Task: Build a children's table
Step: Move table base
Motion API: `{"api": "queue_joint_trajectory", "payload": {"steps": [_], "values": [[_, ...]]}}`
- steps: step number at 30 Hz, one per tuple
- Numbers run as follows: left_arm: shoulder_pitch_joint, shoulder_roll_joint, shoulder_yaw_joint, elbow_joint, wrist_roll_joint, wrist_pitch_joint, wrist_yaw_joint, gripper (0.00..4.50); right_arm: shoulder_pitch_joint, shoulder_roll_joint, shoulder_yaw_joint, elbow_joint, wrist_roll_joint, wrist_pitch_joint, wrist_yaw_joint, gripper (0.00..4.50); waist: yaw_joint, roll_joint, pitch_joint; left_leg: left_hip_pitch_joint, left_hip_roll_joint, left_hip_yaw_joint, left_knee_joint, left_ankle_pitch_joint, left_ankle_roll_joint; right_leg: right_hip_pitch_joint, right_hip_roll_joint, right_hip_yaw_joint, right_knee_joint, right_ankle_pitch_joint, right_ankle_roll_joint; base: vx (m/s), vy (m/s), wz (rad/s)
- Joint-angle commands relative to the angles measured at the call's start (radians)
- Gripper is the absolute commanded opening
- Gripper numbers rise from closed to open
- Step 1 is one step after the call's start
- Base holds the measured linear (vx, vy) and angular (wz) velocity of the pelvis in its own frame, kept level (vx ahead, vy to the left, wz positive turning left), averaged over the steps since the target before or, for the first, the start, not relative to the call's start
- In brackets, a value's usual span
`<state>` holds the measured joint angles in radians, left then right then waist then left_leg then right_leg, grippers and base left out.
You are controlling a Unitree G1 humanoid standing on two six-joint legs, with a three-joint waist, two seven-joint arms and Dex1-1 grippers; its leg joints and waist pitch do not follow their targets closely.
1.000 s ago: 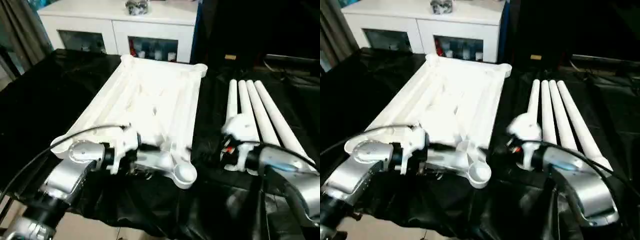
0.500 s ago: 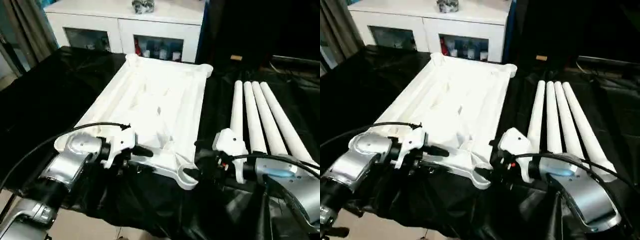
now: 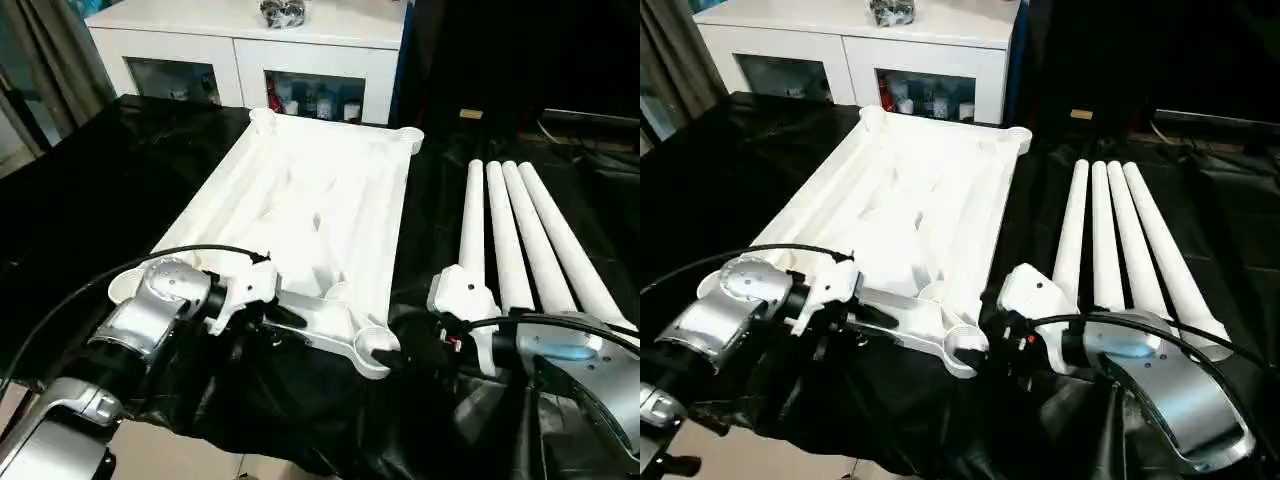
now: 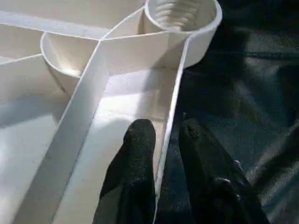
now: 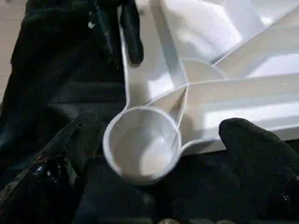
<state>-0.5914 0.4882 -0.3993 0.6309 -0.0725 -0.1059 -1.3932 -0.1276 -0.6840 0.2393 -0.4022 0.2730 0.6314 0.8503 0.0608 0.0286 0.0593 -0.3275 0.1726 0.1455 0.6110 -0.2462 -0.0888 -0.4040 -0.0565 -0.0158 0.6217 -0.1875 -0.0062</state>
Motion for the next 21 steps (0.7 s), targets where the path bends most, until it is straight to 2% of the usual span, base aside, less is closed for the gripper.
{"api": "queue_joint_trajectory", "payload": {"steps": [1, 11, 14, 15, 16, 19, 20, 21], "values": [[-0.015, -0.005, -0.012, 0.030, 0.028, -0.027, -0.017, 0.73, 0.003, -0.013, 0.003, -0.035, 0.000, 0.012, 0.007, 4.50, 0.003, 0.003, -0.065, -0.019, 0.034, -0.002, -0.069, -0.066, 0.006, 0.073, -0.063, 0.042, -0.066, -0.076, -0.253, 0.000, 0.000, 0.00], [-0.010, -0.018, 0.004, 0.042, 0.024, 0.001, -0.012, 0.02, 0.000, -0.012, 0.011, -0.045, 0.002, 0.021, 0.002, 4.50, -0.003, 0.005, -0.065, -0.021, 0.034, -0.002, -0.070, -0.074, 0.009, 0.073, -0.065, 0.042, -0.069, -0.114, -0.251, 0.000, 0.000, 0.00], [0.064, -0.047, 0.077, -0.082, -0.047, 0.070, 0.082, 0.01, -0.008, 0.004, 0.012, -0.036, -0.005, 0.015, -0.016, 4.50, -0.006, 0.004, -0.066, -0.024, 0.036, -0.003, -0.069, -0.069, 0.007, 0.076, -0.068, 0.042, -0.065, -0.104, -0.257, 0.000, 0.000, 0.00], [0.064, -0.047, 0.077, -0.082, -0.047, 0.070, 0.082, 0.01, -0.008, 0.004, 0.012, -0.036, -0.005, 0.015, -0.016, 4.50, -0.011, 0.004, -0.064, -0.025, 0.036, -0.003, -0.069, -0.069, 0.010, 0.074, -0.066, 0.041, -0.068, -0.105, -0.261, 0.000, 0.000, 0.00], [0.099, -0.042, 0.081, -0.128, -0.037, 0.071, 0.115, 0.01, -0.012, 0.009, 0.013, -0.031, -0.008, 0.014, -0.020, 4.50, -0.011, -0.001, -0.064, -0.024, 0.035, -0.003, -0.069, -0.070, 0.015, 0.074, -0.065, 0.041, -0.069, -0.125, -0.253, 0.000, 0.000, 0.00], [0.125, -0.039, 0.084, -0.157, -0.030, 0.080, 0.139, 0.01, -0.017, 0.015, 0.016, -0.026, -0.010, 0.013, -0.024, 4.50, -0.016, 0.000, -0.062, -0.024, 0.034, -0.002, -0.071, -0.080, 0.022, 0.070, -0.063, 0.041, -0.074, -0.165, -0.238, 0.000, 0.000, 0.00], [0.158, -0.037, 0.091, -0.195, -0.021, 0.096, 0.172, 0.01, -0.023, 0.022, 0.020, -0.019, -0.014, 0.013, -0.028, 4.50, -0.019, -0.007, -0.062, -0.026, 0.036, -0.003, -0.071, -0.084, 0.023, 0.071, -0.065, 0.041, -0.073, -0.189, -0.229, 0.000, 0.000, 0.00], [0.170, -0.038, 0.094, -0.208, -0.019, 0.101, 0.184, 0.01, -0.027, 0.027, 0.023, -0.015, -0.016, 0.013, -0.030, 4.50, -0.019, -0.005, -0.061, -0.027, 0.035, -0.004, -0.072, -0.082, 0.024, 0.071, -0.064, 0.040, -0.074, -0.197, -0.225, 0.000, 0.000, 0.00]]}}
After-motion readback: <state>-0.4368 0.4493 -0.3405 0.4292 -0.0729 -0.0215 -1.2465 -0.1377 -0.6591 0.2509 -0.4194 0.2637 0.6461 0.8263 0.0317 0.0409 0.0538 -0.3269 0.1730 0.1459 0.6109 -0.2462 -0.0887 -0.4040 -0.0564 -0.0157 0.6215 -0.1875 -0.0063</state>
